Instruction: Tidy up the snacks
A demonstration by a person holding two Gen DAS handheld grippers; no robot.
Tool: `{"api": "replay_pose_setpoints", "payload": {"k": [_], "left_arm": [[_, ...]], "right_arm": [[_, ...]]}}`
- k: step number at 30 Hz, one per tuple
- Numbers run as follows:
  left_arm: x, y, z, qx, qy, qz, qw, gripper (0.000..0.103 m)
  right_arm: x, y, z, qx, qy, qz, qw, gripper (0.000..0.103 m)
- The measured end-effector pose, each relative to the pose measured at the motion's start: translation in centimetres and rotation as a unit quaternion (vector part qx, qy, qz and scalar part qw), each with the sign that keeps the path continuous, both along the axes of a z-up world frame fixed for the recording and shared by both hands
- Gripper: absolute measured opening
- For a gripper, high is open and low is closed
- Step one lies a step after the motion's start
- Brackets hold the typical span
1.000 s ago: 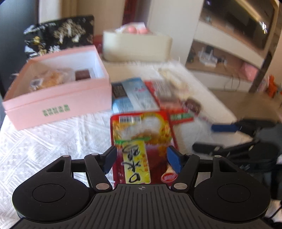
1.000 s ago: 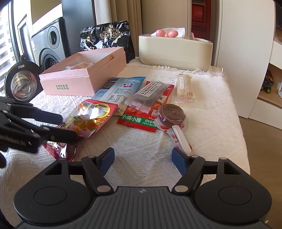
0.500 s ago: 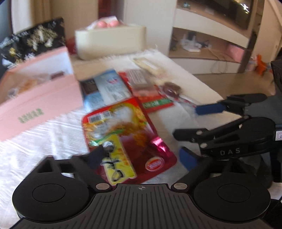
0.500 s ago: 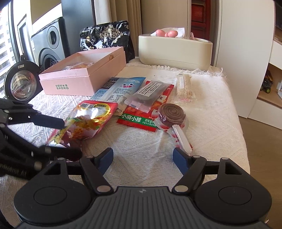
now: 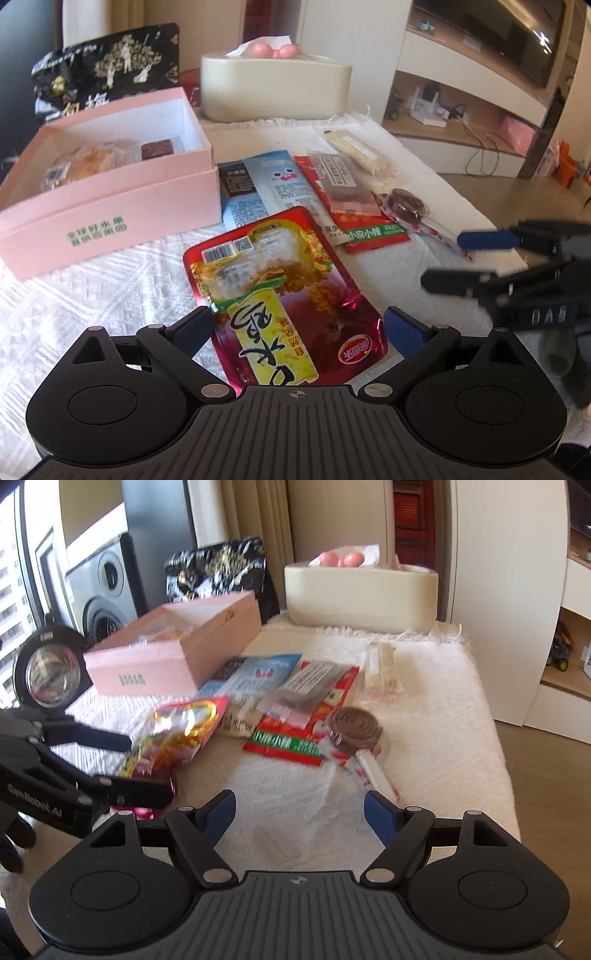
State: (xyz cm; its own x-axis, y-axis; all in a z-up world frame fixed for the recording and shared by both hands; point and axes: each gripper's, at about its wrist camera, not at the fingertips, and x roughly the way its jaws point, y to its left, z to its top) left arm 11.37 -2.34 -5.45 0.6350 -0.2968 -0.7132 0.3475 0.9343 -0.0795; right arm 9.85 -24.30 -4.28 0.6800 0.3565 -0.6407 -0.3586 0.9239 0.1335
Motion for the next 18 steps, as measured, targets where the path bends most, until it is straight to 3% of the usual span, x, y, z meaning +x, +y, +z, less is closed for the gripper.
{"api": "replay_pose_setpoints", "payload": {"k": [6, 13, 15, 17, 18], "left_arm": [[0.4, 1.2, -0.1, -0.023, 0.014, 0.017, 0.9995, 0.102], [0.8, 4.7, -0.2, -0.032, 0.025, 0.065, 0.9971, 0.102], [1.1, 5.5, -0.3, -0.054, 0.031, 0.068, 0.9957, 0.102], [1.4, 5.4, -0.4, -0.048, 0.029, 0.064, 0.9964, 0.103], [1.5, 5.1, -0.4, -0.042, 0.027, 0.06, 0.9969, 0.103]], "right_arm": [[2.6, 0.1, 0.5, -0.052, -0.016, -0.014, 0.998, 0.077], [5.9, 0.2, 0.3, -0.026, 0.013, -0.004, 1.0, 0.076], [6.3, 0.4, 0.3, -0.024, 0.018, 0.001, 1.0, 0.063], [6.5, 0.7, 0.3, -0.029, 0.022, 0.002, 0.999, 0.051], [6.5, 0.8, 0.3, -0.03, 0.024, 0.005, 0.999, 0.051]]}}
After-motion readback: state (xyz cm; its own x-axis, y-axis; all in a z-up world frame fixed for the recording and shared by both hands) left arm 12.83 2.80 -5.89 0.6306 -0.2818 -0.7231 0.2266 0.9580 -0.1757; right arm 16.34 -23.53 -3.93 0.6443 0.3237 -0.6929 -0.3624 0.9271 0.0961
